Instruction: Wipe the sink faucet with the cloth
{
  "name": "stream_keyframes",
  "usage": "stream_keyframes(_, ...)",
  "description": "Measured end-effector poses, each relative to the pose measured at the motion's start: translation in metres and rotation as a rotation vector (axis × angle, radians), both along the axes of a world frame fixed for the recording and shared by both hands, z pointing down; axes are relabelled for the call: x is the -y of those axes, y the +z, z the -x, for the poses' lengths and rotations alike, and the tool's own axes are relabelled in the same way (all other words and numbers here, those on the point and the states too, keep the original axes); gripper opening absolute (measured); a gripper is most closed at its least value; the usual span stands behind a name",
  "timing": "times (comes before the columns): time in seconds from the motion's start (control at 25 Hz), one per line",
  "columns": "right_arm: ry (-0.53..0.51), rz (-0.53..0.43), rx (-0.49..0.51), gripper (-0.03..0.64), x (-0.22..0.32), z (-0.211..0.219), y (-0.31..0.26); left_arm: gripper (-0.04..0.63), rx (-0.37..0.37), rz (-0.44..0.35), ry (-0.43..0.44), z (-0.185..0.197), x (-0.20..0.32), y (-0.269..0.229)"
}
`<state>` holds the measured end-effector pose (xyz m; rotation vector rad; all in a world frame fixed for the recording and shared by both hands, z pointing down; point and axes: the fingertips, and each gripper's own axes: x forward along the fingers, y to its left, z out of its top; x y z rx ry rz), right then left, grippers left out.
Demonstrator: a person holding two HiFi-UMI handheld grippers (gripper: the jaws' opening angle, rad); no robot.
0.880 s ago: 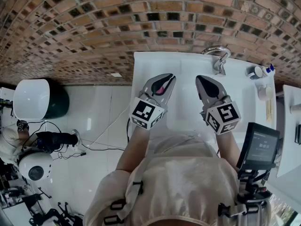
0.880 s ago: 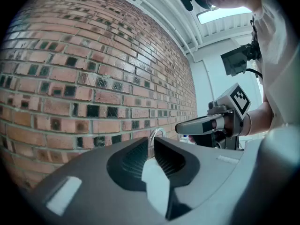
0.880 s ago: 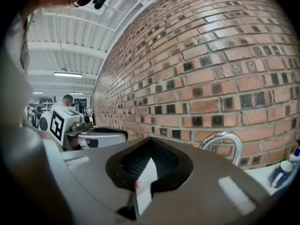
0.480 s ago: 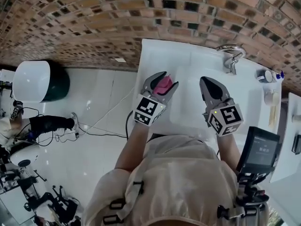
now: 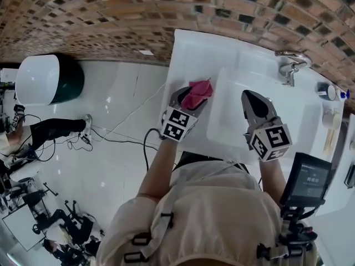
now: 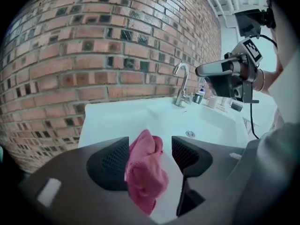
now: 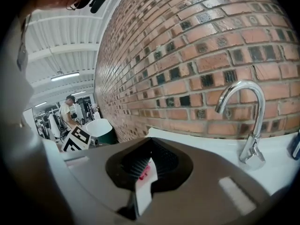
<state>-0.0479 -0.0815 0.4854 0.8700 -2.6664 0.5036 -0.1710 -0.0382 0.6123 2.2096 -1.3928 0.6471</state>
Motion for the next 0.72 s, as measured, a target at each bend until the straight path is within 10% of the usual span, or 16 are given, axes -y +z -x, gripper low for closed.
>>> stream_keyframes(0.52, 0.034, 0.089, -0.04, -0.014, 0.011, -0.014, 0.042, 0.257, 0.201, 0.233, 0.079, 0.005, -0.004, 0.085)
stream_keyframes(0.72, 0.045, 0.09, -0.043, -0.014, 0.012, -0.021, 0.042, 0.227, 0.159, 0.246, 0.055, 0.008, -0.002, 0.089)
